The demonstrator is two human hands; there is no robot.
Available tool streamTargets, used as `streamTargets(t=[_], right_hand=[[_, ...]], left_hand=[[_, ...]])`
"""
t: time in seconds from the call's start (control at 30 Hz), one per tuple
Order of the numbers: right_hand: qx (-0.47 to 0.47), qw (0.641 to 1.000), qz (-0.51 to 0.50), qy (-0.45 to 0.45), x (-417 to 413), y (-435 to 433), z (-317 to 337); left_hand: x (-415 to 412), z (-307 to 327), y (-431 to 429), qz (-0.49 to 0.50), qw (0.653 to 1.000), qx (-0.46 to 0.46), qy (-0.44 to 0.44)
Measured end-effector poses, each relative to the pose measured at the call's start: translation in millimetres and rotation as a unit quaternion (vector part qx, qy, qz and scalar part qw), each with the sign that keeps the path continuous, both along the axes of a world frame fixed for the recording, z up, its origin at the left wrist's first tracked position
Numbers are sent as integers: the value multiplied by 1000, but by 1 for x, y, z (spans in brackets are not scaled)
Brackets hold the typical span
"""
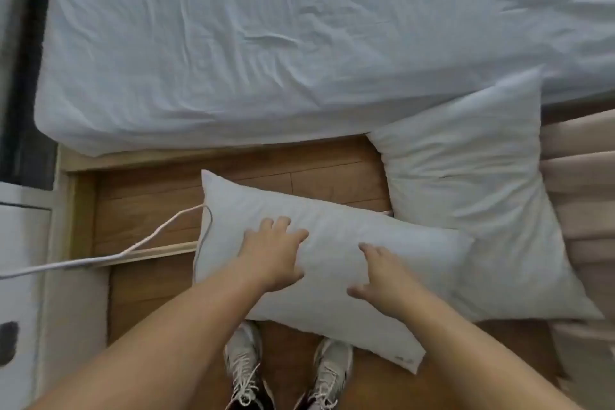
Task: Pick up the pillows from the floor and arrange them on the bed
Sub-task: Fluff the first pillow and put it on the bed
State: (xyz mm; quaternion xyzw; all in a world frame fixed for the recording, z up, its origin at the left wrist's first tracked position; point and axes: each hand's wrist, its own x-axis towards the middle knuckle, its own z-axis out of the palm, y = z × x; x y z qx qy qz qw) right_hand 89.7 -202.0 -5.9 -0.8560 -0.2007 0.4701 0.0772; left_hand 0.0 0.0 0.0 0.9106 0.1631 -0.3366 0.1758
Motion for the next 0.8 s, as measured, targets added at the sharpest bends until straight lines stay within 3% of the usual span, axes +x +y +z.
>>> streamTargets(t=[0.1, 0.23, 0.33, 0.4, 0.47, 0.57, 0.67, 0.8], right_hand=[[-91, 989, 94, -72, -9, -8, -104], [-91, 973, 152, -150, -29, -19, -225], [-56, 961, 147, -228, -29, -16, -275], [10, 946, 140, -291, -25, -14, -290], [8, 952, 139, -274, -17, -6, -279], [-43, 976, 128, -169, -1, 6, -232], [-11, 974, 152, -170, 6, 17, -147], [-5, 956, 206, -211, 52, 74, -24]], left_hand=[[4, -105, -3, -145, 986, 70, 38], [-17, -223, -3, -201, 972, 115, 26], [-21, -273, 7, -248, 959, 122, -66], [-20, -287, 8, -279, 931, 123, -201], [-16, -282, 7, -274, 913, 108, -282], [5, -237, 11, -286, 923, 37, -255], [13, -169, 30, -274, 933, -22, -232], [45, -50, 92, -194, 939, -31, -282]])
